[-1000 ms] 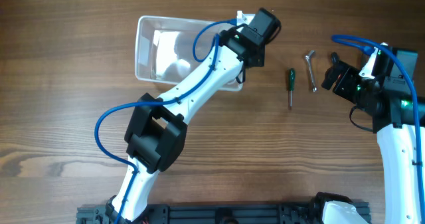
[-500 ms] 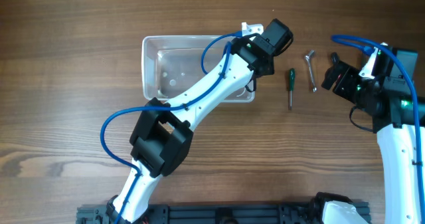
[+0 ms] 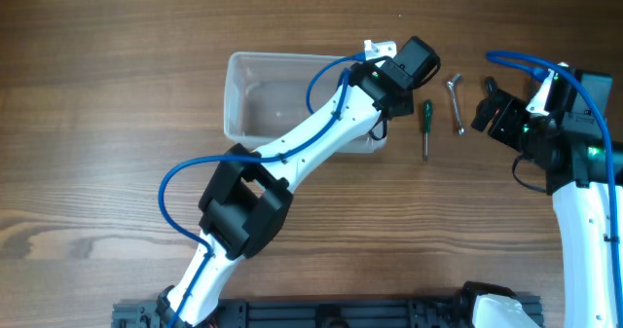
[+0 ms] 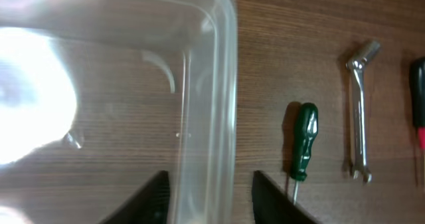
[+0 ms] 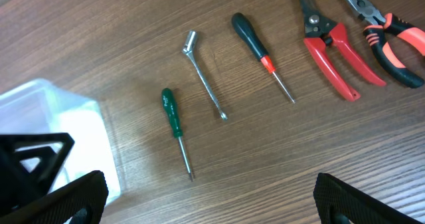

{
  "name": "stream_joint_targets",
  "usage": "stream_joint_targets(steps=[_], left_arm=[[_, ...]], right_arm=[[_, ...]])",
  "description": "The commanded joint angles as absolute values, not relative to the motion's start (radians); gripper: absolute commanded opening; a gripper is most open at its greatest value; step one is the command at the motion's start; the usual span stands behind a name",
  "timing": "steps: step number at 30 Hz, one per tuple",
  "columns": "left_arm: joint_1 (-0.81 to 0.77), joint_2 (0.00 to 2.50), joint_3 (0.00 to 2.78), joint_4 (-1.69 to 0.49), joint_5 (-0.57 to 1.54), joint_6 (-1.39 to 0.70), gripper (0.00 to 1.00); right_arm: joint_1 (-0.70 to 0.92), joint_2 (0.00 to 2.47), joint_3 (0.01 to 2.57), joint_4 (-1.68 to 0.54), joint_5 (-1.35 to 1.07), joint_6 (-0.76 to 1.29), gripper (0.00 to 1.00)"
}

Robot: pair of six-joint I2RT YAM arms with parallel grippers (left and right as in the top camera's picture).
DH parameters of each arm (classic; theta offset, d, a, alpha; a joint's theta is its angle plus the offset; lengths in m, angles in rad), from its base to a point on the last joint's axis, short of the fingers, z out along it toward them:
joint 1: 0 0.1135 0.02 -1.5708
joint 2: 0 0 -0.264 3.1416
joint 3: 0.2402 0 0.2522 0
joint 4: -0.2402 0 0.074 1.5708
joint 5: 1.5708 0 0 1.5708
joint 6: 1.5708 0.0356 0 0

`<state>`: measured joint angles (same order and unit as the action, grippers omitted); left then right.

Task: Pack container
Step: 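Drag the clear container rightward to the table center with the left gripper, then release the container and retract the left arm to the side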

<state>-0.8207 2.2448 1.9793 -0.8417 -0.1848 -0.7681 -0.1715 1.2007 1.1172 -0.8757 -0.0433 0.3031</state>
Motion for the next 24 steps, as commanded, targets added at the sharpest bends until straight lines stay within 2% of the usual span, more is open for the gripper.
stream_joint_targets(steps=[1,7,12,16,23,24], left_arm=[[-0.827,2.26,2.003,-0.818,-0.166,-0.791,0.52],[-0.82,2.247,2.003,-0.81,-0.204,-0.749,0.51],[-0.804,2.187,2.003,-0.828,-0.305,-0.679,0.51],[-0.786,2.111,2.003,-0.861,-0.417,-0.598,0.54],[-0.67,1.924,2.003,-0.942,-0.553,-0.497,0.59],[-0.639,1.897,2.003,-0.96,-0.556,-0.497,0.6]], right_arm=[[-0.175,1.207,1.144,-0.876,-0.026,0.318,1.0],[-0.175,1.207,1.144,-0.876,-0.026,0.317,1.0],[-0.175,1.207,1.144,-0.876,-0.025,0.317,1.0],[-0.175,1.207,1.144,-0.875,-0.025,0.318,1.0],[-0.175,1.208,1.144,-0.861,-0.026,0.348,1.0],[-0.175,1.208,1.144,-0.861,-0.026,0.337,0.96]])
